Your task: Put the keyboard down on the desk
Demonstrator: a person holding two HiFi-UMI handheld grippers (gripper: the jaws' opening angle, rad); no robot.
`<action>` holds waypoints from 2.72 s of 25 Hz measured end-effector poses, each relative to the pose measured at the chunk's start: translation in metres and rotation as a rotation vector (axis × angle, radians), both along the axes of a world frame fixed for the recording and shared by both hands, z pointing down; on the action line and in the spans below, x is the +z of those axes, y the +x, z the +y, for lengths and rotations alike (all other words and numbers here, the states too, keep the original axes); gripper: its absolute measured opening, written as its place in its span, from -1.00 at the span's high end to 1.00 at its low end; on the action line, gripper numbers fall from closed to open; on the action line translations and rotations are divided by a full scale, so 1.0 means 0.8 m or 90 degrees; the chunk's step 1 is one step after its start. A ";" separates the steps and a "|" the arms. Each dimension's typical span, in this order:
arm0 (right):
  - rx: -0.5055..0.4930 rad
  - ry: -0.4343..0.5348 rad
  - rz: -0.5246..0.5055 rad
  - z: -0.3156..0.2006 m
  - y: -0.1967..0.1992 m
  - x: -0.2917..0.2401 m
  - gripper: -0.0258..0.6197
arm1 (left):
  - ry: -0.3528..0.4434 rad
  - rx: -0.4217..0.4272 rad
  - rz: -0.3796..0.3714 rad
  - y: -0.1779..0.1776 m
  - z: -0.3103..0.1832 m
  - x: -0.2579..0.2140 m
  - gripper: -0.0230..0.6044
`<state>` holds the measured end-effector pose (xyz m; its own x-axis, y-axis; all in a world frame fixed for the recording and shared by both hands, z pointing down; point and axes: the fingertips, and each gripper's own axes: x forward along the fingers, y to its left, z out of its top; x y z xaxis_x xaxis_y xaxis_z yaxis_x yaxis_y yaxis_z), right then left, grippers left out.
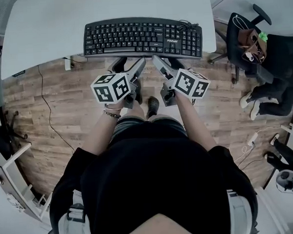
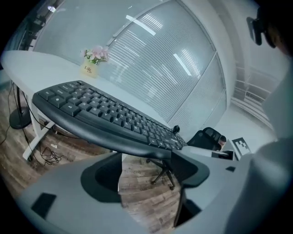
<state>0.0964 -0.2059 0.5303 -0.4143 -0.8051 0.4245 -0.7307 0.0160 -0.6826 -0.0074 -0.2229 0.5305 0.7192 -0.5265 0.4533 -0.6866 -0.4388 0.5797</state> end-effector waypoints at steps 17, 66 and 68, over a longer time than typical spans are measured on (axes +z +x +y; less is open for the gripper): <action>-0.013 0.079 0.060 0.036 -0.004 -0.054 -0.16 | 0.052 -0.025 0.012 -0.004 0.040 -0.044 -0.14; -0.047 0.417 0.135 0.100 0.007 -0.277 0.54 | 0.314 0.000 0.067 0.037 0.111 -0.240 0.47; -0.048 0.423 0.134 0.101 0.008 -0.280 0.56 | 0.315 0.003 0.070 0.039 0.112 -0.242 0.52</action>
